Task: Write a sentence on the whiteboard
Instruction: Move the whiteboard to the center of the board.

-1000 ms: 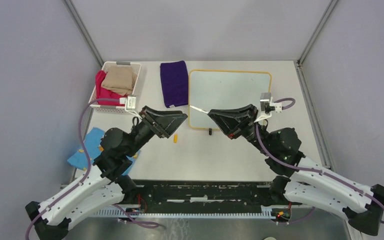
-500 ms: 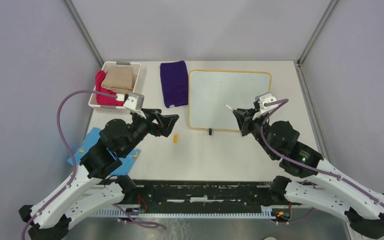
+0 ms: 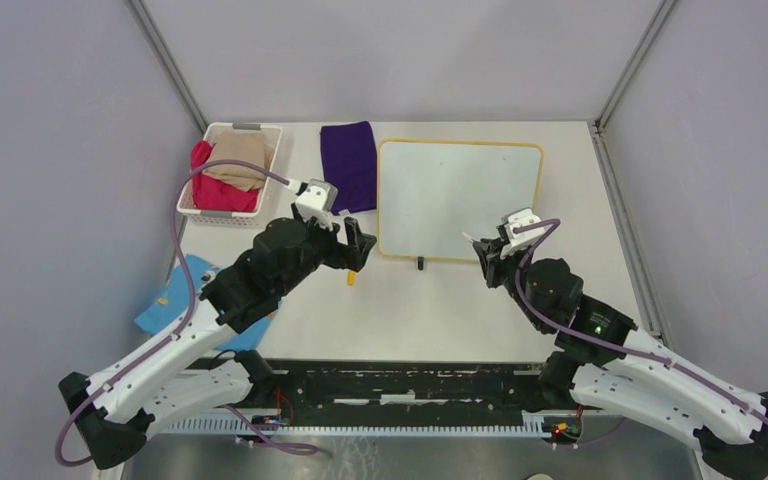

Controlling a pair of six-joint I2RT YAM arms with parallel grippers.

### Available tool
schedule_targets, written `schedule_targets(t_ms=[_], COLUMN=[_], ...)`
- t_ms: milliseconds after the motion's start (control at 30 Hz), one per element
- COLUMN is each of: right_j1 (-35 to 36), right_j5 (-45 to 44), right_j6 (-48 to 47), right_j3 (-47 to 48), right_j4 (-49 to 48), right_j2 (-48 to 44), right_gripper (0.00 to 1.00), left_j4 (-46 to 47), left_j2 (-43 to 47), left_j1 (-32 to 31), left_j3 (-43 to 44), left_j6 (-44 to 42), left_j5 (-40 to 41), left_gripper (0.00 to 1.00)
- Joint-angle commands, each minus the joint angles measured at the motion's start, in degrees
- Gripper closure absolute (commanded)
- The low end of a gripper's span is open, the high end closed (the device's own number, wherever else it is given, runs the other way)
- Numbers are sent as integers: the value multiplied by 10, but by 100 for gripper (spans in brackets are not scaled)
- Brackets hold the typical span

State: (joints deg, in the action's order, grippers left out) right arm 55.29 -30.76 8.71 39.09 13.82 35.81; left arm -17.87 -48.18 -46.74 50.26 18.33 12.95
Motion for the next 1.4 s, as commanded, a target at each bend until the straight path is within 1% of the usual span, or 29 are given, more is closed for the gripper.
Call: schedule_targets(t_ms=[0, 133, 233, 300, 433, 500, 567, 667, 733, 833, 900, 1000, 1167, 1367], right_j1=[1, 1, 1, 1, 0, 0, 0, 1, 1, 1, 0, 1, 1, 1], right_j5=[-20, -13, -7, -11, -8, -11, -13, -19, -31, -52, -63, -71, -76, -76], right_j6=[-2, -4, -19, -26, -34, -33, -34, -42, -50, -67, -78, -82, -90, -99], right_j3=[-6, -10, -11, -13, -19, -23, -30, -35, -35, -31, -34, -37, -55, -58], right_j4=[-38, -63, -89, -105, -134, -134, -154, -159, -154, -140, -140, -119, -116, -111], right_j2=[14, 30, 43, 45, 42, 38, 30, 18, 10, -6, -23, -52, -99, -114], right_gripper=[100, 100, 100, 100, 100, 100, 100, 100, 100, 100, 100, 100, 100, 100], left_j4=[32, 52, 74, 82, 81, 85, 95, 108, 125, 151, 155, 155, 176, 175], left_j2=[-27, -42, -65, -87, -137, -164, -201, -253, -281, -325, -365, -421, -485, -544], left_j1=[0, 0, 0, 0, 0, 0, -1, -5, -17, -70, -89, -98, -106, -112], left_j3=[5, 1, -5, -8, -14, -20, -22, -16, -9, 8, 28, 54, 78, 111], left_j6=[-44, -57, -75, -69, -11, 21, 45, 77, 86, 81, 84, 102, 114, 124], left_j5=[-22, 7, -17, -31, -35, -54, -68, -64, -52, 6, 44, 77, 95, 132], left_gripper=[11, 11, 11, 12, 15, 18, 23, 26, 28, 28, 28, 33, 37, 42])
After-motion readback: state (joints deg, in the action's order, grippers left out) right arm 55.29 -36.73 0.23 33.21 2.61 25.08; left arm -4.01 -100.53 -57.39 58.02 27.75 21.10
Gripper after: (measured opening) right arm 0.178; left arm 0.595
